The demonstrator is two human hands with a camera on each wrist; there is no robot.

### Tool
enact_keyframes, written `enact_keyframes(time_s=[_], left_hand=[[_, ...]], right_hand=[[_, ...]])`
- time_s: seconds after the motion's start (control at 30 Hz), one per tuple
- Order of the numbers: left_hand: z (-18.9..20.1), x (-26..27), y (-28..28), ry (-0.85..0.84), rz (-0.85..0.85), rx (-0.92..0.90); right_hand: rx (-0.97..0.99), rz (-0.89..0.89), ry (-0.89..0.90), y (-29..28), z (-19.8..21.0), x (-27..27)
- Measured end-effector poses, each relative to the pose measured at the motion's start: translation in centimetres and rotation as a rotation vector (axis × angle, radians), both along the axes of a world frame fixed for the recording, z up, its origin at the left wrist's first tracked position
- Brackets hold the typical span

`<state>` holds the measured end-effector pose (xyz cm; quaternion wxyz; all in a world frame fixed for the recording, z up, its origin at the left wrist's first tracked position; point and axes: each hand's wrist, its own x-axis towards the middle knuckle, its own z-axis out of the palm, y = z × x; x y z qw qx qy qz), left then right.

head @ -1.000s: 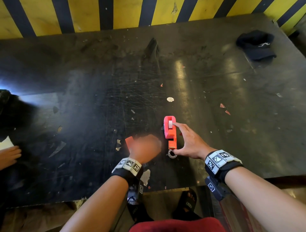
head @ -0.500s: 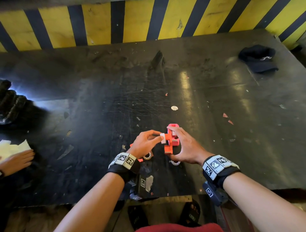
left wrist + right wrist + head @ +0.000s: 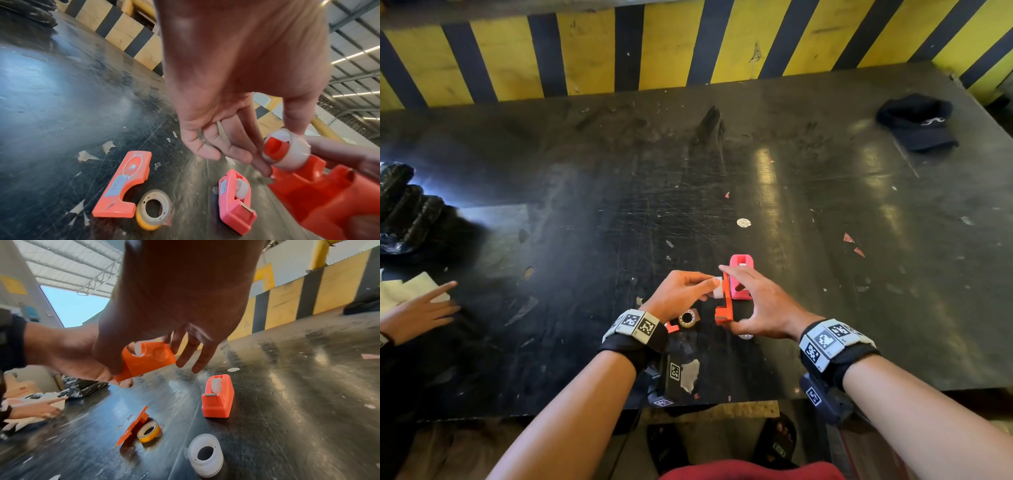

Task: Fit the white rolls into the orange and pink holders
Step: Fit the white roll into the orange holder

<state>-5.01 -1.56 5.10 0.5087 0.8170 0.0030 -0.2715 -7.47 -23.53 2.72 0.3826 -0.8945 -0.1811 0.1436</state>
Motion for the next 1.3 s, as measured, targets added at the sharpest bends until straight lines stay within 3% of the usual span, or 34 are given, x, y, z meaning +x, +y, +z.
enact_keyframes(time_s=[0.23,0.47,0.83,1.03,1.3], left_hand=[[0.9,0.6,0.0,0.076,0.072,0.017],[1.1,0.9,1.3,-0.163,-0.029,0.094],[2.2,1.4,0.5,-0.263,-0.273,0.187],[2.5,1.6,0.5,-0.319,-0.316,0.223],[2.8,0.8,-0.4,-0.514,-0.306,0.306]], right_hand=[[0.13,-0.083,0.184,0.3,0.6,-0.1],[0.15,-0.105,0.265,-0.3,0.8,0.2],[0.079,-0.051,0.163,-0.2,1.3,-0.4],[0.058,-0.013,0.104,-0.4,1.4,-0.7],[0.086,-0.057,0.069,-0.6,1.0,-0.7]])
